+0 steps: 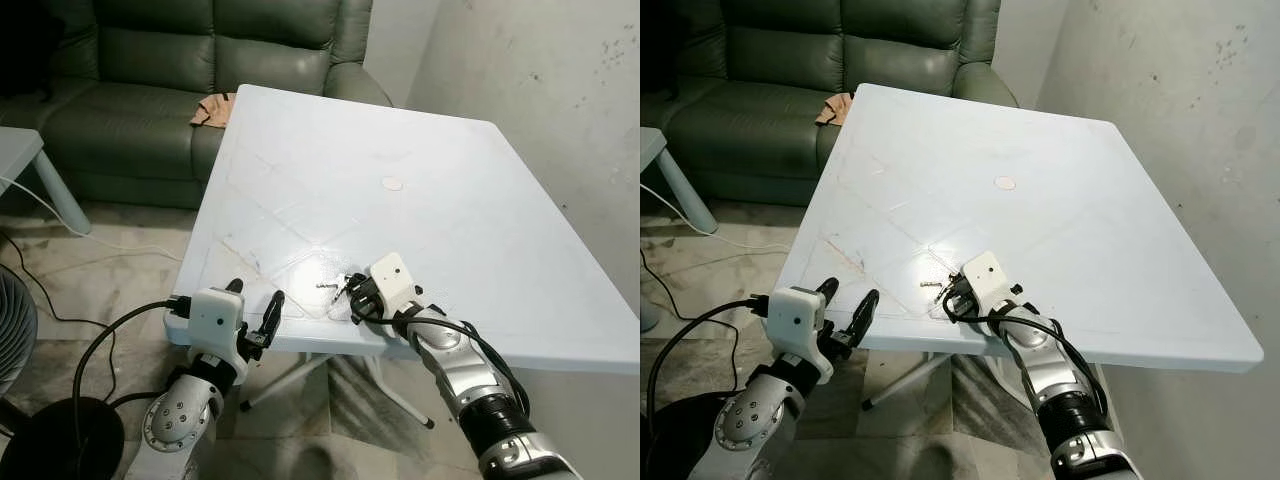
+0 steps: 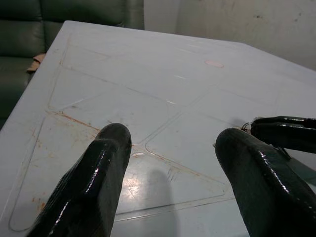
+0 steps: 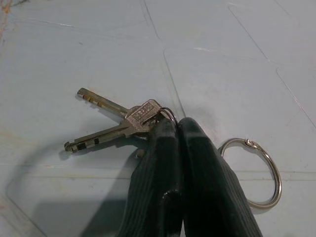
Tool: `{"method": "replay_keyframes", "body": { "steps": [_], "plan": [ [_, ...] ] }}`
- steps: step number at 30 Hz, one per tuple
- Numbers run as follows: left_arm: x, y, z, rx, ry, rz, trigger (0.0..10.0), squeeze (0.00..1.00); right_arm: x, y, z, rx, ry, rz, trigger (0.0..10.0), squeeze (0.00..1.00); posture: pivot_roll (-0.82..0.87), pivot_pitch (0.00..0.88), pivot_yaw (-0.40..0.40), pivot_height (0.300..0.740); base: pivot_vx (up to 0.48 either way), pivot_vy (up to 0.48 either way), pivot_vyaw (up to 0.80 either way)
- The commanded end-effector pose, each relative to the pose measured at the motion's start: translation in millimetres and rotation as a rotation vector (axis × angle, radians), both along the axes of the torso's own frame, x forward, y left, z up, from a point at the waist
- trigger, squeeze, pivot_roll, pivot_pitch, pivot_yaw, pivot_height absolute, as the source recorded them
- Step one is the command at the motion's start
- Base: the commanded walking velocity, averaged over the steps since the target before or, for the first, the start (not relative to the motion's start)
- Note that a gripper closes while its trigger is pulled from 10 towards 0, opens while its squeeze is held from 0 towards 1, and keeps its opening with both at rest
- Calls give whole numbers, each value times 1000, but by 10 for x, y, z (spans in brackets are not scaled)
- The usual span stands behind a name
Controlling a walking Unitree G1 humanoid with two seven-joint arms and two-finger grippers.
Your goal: Hang keys on a hook
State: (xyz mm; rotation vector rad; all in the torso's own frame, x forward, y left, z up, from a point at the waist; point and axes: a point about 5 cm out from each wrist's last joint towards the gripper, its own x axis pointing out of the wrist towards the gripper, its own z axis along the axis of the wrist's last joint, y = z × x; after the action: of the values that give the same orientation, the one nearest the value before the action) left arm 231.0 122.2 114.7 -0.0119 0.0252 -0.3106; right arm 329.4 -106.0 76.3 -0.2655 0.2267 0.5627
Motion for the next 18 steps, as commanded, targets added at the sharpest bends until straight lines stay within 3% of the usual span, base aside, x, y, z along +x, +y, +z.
{"method": "replay_keyframes", "body": {
  "steps": [1, 3, 4, 9, 18],
  "plan": [
    [3, -19, 39, 2, -11, -10, 10000, 0, 7, -39, -21, -21, 18, -3, 5529, 0, -36, 64, -145, 740, 0, 0, 0],
    [4, -17, 40, 2, -12, -9, 10000, 0, 1, -39, -17, -8, 15, 1, 3804, 0, -36, 64, -145, 740, 0, 0, 0],
    [6, -15, 39, 3, -12, -7, 10000, 0, -1, -43, 1, 10, 2, -3, 0, 0, -36, 63, -145, 740, 0, 0, 0],
    [17, -5, 43, 8, -17, 1, 10000, 0, 0, -50, 33, 53, -7, -6, 0, 0, -36, 59, -146, 740, 0, 0, 0],
    [160, 161, 110, 37, -54, 80, 10000, 0, 122, -151, 238, 330, 20, -146, 0, 0, -38, 28, -133, 740, 0, 0, 0]
  ]
}}
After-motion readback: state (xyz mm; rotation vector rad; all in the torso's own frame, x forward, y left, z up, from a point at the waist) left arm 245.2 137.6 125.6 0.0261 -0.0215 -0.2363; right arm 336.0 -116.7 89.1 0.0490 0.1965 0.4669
